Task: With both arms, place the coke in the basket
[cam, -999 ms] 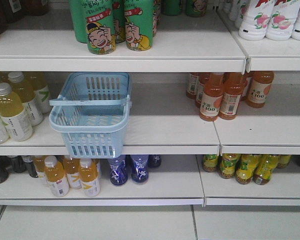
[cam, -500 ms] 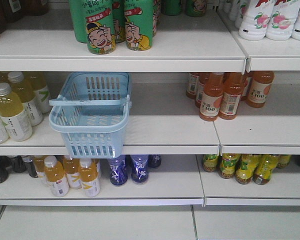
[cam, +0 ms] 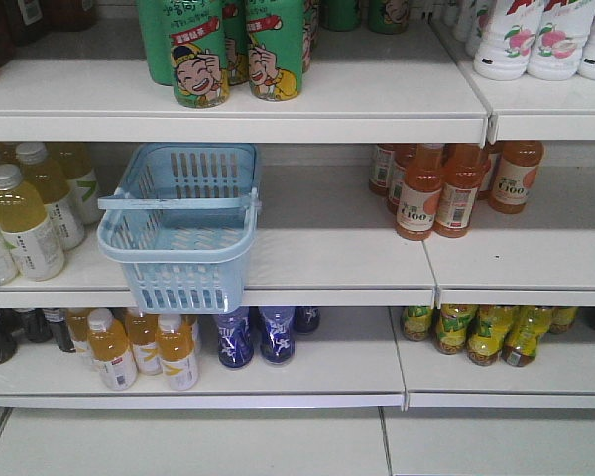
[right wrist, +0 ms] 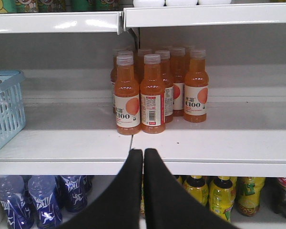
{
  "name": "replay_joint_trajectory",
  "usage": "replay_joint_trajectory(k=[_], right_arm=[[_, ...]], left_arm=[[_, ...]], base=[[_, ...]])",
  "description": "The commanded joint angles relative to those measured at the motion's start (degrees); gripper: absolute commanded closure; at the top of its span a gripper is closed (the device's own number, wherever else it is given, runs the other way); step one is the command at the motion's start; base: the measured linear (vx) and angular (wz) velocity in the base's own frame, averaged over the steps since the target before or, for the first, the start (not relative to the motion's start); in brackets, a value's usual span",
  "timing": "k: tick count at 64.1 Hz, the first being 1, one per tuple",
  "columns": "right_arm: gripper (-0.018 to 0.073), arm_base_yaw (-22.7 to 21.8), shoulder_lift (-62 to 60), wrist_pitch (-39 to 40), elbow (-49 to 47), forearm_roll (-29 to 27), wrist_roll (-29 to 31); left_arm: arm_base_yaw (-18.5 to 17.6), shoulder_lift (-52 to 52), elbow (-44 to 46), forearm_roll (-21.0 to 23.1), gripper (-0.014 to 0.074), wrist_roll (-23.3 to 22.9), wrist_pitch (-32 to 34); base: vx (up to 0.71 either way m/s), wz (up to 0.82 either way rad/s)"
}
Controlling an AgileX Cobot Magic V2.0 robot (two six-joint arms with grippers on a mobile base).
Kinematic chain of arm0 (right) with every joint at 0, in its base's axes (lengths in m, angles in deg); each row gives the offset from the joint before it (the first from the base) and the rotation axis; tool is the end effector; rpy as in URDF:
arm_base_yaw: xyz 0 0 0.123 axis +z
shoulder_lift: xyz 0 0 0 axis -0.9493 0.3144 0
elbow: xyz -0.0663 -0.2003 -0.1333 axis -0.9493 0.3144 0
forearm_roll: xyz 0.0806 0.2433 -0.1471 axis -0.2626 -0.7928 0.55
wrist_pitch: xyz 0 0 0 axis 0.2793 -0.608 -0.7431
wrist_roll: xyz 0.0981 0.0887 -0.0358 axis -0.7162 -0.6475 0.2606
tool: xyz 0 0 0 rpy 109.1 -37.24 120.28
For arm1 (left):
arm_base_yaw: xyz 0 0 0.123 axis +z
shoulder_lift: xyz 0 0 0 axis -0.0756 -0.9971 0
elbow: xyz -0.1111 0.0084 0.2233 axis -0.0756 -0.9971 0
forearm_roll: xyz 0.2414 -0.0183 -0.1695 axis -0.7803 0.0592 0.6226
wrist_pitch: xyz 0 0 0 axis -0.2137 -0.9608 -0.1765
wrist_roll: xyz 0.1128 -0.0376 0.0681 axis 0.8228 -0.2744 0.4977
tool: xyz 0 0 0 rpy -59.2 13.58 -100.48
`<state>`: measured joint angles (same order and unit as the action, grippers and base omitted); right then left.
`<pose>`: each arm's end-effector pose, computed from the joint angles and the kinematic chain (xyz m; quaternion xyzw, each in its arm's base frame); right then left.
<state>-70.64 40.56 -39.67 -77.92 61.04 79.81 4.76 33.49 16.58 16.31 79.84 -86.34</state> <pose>0.1828 0.0037 0.1895 -0.0050 0.7273 0.0105 0.6863 0.2057 -0.0008 0.3122 -0.0572 0.7359 -0.0585 0.6721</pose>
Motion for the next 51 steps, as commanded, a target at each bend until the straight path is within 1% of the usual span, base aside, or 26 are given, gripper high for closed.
replay_joint_trajectory(k=[1, 11, 22, 31, 35, 41, 51], right_arm=[[0.0569, -0.29, -0.71, 4.61, 0.42, 0.11, 0.25], [0.0569, -0.29, -0.71, 4.61, 0.42, 0.11, 0.25], [0.0569, -0.29, -0.71, 4.61, 0.42, 0.11, 0.25], [0.0569, -0.29, -0.71, 4.61, 0.42, 0.11, 0.25], [0.0569, -0.29, -0.71, 4.61, 0.42, 0.11, 0.25], [0.0569, -0.29, -0.71, 4.61, 0.42, 0.11, 0.25], [0.0569, -0.29, -0.71, 4.61, 0.42, 0.11, 0.25]], left_arm=[[-0.31, -4.51, 3.13, 0.07, 0.0603, 0.15, 3.06], [-0.31, -7.87, 3.07, 0.01, 0.0603, 0.15, 3.68], [-0.31, -8.8, 3.07, 0.01, 0.06, 0.15, 4.43], [-0.31, -8.8, 3.07, 0.01, 0.057, 0.15, 5.12], [-0.31, -8.8, 3.07, 0.01, 0.0526, 0.15, 6.15], [-0.31, -8.8, 3.07, 0.01, 0.0428, 0.15, 7.86], [-0.31, -8.8, 3.07, 0.06, 0.0204, 0.15, 8.98]], base=[[0.0, 0.0], [0.0, 0.0], [0.0, 0.0], [0.0, 0.0], [0.0, 0.0], [0.0, 0.0], [0.0, 0.0]])
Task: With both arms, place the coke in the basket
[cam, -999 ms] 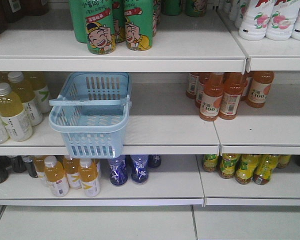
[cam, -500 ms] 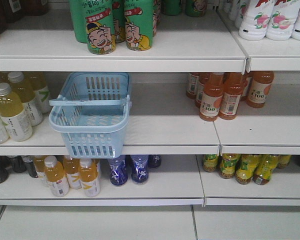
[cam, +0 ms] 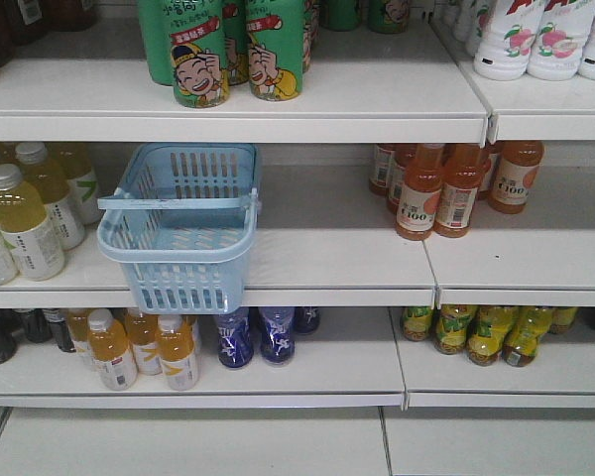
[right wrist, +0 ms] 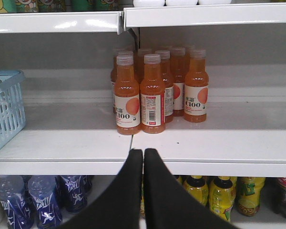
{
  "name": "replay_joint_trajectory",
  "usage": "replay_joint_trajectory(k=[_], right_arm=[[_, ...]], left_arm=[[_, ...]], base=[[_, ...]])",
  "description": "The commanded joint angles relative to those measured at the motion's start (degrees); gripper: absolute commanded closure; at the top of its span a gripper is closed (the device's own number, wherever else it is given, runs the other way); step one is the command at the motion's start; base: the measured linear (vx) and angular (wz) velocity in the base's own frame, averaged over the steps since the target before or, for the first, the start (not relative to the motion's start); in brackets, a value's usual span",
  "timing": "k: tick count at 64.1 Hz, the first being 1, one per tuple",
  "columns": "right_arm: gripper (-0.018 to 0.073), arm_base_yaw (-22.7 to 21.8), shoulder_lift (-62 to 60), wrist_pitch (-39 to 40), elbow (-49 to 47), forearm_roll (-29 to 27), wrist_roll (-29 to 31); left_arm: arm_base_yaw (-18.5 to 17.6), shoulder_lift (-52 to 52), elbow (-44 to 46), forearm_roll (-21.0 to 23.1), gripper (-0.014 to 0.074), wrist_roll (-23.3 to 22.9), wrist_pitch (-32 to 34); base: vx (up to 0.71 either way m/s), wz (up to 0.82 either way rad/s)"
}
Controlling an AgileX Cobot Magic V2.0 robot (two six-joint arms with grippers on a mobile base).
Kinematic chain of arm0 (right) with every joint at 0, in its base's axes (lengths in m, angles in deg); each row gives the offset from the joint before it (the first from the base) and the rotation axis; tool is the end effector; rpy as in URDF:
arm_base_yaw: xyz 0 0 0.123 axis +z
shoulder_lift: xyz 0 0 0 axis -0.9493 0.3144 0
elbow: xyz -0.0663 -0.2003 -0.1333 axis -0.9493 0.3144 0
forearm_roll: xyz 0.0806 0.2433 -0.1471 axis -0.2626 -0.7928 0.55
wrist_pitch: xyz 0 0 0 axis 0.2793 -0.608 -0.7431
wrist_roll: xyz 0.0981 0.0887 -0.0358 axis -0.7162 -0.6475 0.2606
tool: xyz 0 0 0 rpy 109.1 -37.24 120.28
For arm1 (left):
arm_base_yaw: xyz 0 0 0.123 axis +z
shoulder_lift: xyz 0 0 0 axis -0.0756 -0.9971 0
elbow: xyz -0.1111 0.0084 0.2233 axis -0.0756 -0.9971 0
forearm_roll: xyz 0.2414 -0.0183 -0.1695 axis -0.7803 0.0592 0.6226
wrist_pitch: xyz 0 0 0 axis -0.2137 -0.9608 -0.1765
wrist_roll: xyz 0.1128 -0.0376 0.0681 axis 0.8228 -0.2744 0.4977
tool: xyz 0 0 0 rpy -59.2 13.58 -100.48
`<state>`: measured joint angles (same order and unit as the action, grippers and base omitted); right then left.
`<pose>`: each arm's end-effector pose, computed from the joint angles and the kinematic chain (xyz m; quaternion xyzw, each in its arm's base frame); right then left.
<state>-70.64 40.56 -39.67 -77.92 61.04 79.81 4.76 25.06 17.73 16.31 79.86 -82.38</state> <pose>0.1828 0.0037 0.1895 -0.0050 0.7273 0.0105 0.6863 0.2328 0.0000 0.2979 -0.0605 0.7550 -0.0557 0.6506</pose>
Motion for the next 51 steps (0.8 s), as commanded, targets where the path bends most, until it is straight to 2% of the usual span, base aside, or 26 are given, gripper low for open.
replay_joint_trajectory(k=[1, 13, 30, 35, 43, 51], right_arm=[[0.0569, -0.29, -0.71, 4.61, 0.42, 0.11, 0.25], [0.0569, -0.29, -0.71, 4.61, 0.42, 0.11, 0.25], [0.0569, -0.29, -0.71, 4.61, 0.42, 0.11, 0.25], [0.0569, -0.29, -0.71, 4.61, 0.42, 0.11, 0.25], [0.0569, -0.29, -0.71, 4.61, 0.42, 0.11, 0.25], [0.0569, -0.29, -0.71, 4.61, 0.42, 0.11, 0.25]], left_arm=[[-0.31, -0.37, 1.92, 0.06, 0.0188, 0.13, 5.01], [-0.31, -0.37, 1.92, 0.06, 0.0032, 0.13, 4.95], [-0.31, -0.37, 1.92, 0.8, 0.0021, -0.61, 6.73], [-0.31, -0.37, 1.92, 6.53, 0.0021, -5.86, 6.86], [-0.31, -2.71, 1.92, 18.23, 0.0021, -16.02, 8.99], [-0.31, -9.14, 1.92, 31.16, 0.0021, -19.01, 9.85]], base=[[0.0, 0.0], [0.0, 0.0], [0.0, 0.0], [0.0, 0.0], [0.0, 0.0], [0.0, 0.0]])
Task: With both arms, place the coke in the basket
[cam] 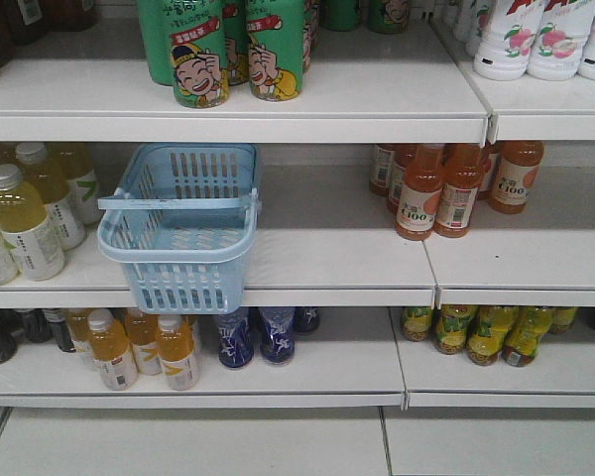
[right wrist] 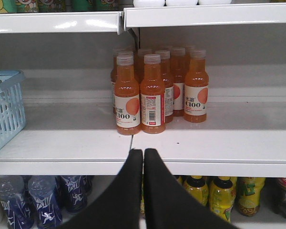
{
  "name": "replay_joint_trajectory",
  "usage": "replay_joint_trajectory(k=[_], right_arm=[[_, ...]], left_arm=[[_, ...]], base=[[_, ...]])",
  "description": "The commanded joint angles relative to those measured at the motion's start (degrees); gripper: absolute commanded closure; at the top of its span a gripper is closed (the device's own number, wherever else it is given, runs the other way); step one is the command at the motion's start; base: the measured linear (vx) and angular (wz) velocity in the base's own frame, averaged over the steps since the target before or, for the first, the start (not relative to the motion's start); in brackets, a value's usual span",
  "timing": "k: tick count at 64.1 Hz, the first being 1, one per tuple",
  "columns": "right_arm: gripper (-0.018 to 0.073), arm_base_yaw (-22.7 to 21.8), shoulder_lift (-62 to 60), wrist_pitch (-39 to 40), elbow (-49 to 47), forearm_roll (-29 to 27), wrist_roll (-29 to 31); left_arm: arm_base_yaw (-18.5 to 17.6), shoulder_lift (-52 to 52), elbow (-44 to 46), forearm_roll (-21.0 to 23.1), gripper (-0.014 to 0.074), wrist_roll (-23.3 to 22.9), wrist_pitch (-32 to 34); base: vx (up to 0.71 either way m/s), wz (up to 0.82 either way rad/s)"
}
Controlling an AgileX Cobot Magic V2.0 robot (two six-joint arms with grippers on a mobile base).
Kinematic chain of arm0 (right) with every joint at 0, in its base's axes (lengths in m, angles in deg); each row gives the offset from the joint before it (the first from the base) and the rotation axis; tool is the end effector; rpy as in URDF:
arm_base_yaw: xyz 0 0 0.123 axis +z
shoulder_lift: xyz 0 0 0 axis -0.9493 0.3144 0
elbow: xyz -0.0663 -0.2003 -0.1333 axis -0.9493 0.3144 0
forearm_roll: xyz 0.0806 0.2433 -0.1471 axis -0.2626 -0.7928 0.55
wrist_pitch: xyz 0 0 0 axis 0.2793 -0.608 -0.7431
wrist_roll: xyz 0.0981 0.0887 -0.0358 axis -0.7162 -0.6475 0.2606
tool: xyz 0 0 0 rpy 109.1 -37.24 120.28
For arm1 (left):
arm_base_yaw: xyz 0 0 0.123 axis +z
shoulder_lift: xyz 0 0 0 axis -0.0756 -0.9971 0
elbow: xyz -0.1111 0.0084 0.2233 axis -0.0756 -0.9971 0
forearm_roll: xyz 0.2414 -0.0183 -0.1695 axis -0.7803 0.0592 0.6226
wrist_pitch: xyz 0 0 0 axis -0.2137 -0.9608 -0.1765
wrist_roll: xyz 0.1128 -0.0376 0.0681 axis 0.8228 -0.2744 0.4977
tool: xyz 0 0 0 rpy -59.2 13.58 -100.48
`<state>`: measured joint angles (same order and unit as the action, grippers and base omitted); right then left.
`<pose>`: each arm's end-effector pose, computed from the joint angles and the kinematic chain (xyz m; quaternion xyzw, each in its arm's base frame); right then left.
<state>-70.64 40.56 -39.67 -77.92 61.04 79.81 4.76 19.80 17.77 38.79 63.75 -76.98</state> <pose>0.1828 0.0037 0.1895 -0.0050 0.7273 0.0105 0.6863 0.2504 -0.0059 0.2905 -0.2908 0.6938 -0.2841 0.5945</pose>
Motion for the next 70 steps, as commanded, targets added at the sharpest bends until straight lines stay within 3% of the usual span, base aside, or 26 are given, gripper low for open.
replay_joint_trajectory(k=[1, 13, 21, 35, 70], right_arm=[[0.0569, -0.29, -0.71, 4.61, 0.42, 0.11, 0.25], [0.0569, -0.29, -0.71, 4.61, 0.42, 0.11, 0.25], [0.0569, -0.29, -0.71, 4.61, 0.42, 0.11, 0.25], [0.0569, -0.29, -0.71, 4.61, 0.42, 0.11, 0.25], [0.0569, -0.29, -0.71, 4.61, 0.42, 0.11, 0.25]], left_arm=[[-0.38, -4.62, 1.87, 9.9, 0.0021, -2.9, 4.3], [-2.31, -15.73, 1.96, 27.55, 0.0021, -2.84, 4.06], [-4.27, -22.21, 2.75, 36.0, 0.0021, -2.64, 4.06], [-7.55, -32.47, 12.17, 36.61, 0.0021, -2.64, -0.86], [-14.78, -53.37, 31.8, 36.67, 0.0021, -2.64, -1.42]], base=[[0.0, 0.0], [0.0, 0.0], [0.0, 0.0], [0.0, 0.0], [0.0, 0.0]])
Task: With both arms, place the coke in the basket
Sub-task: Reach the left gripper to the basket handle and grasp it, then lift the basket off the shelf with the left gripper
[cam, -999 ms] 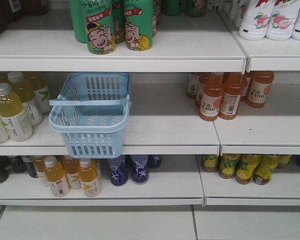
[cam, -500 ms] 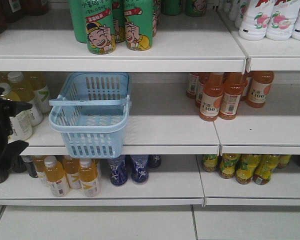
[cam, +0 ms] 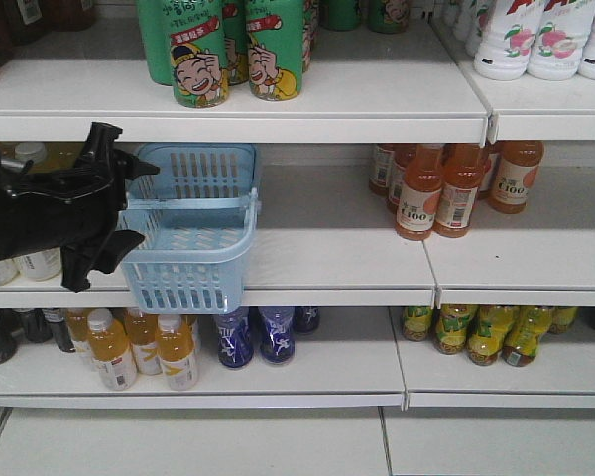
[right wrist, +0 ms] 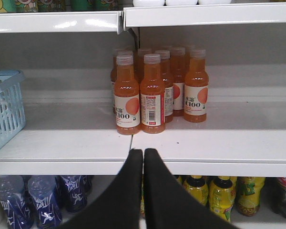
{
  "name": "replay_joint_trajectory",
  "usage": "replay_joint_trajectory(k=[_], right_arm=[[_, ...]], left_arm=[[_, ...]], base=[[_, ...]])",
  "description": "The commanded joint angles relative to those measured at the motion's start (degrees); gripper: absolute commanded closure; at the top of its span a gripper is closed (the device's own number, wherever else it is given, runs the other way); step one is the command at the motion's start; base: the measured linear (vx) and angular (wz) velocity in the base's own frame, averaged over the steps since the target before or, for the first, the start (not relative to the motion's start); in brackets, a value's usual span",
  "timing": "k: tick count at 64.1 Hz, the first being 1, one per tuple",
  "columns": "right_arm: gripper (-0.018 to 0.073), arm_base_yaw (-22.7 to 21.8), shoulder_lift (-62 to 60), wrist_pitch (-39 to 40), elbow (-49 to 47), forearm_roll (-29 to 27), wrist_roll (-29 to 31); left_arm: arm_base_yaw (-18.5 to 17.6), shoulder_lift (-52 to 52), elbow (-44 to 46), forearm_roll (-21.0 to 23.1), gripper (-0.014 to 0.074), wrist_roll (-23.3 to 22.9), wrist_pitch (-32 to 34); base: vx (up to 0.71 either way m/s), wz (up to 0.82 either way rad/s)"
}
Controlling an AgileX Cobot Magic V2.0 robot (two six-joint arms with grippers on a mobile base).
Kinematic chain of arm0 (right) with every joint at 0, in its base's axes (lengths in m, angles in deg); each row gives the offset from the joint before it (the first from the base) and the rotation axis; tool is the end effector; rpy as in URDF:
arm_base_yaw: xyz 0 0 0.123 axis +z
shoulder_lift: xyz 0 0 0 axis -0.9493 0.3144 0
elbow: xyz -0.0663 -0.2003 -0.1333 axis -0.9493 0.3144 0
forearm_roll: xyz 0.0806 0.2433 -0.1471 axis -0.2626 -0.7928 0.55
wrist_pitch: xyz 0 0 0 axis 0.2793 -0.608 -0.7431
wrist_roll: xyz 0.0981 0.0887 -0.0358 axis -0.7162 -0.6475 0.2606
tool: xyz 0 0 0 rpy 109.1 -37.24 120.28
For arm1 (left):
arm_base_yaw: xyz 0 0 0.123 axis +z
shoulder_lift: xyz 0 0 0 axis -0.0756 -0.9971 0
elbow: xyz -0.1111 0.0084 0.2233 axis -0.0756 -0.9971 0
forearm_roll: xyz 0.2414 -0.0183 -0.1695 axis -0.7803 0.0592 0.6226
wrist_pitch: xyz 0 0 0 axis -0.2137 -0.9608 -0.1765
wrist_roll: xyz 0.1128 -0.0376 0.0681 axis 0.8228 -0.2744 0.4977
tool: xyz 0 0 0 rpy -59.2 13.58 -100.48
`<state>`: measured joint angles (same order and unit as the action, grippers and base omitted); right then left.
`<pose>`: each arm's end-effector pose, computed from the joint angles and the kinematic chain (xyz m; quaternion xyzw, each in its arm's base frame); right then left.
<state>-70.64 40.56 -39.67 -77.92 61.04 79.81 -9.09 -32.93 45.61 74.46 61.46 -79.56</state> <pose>0.1828 0.0037 0.1895 -0.0050 0.7273 0.0105 0.6863 0.4015 -0.1173 0.1897 -0.4799 0.7221 -0.4186 0.2702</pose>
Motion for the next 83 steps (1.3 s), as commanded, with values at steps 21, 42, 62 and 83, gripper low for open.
replay_joint_trajectory(k=[21, 42, 62, 83], right_arm=[[0.0569, -0.29, -0.71, 4.61, 0.42, 0.11, 0.25], [0.0569, -0.29, -0.71, 4.61, 0.42, 0.11, 0.25], [0.0569, -0.29, -0.71, 4.61, 0.42, 0.11, 0.25], [0.0569, -0.29, -0.71, 4.61, 0.42, 0.11, 0.25]], left_arm=[[-1.27, -8.0, 10.03, 1.9, 0.0021, -0.35, 1.84], [-1.27, -10.27, 11.86, 1.88, 0.0288, 0.92, 3.86], [-1.27, -9.98, 11.86, 1.88, 0.0605, 7.43, -9.35], [-1.32, -2.41, 11.76, 1.83, 0.0604, 23.3, -24.21]], base=[[0.0, 0.0], [0.0, 0.0], [0.0, 0.0], [0.0, 0.0]])
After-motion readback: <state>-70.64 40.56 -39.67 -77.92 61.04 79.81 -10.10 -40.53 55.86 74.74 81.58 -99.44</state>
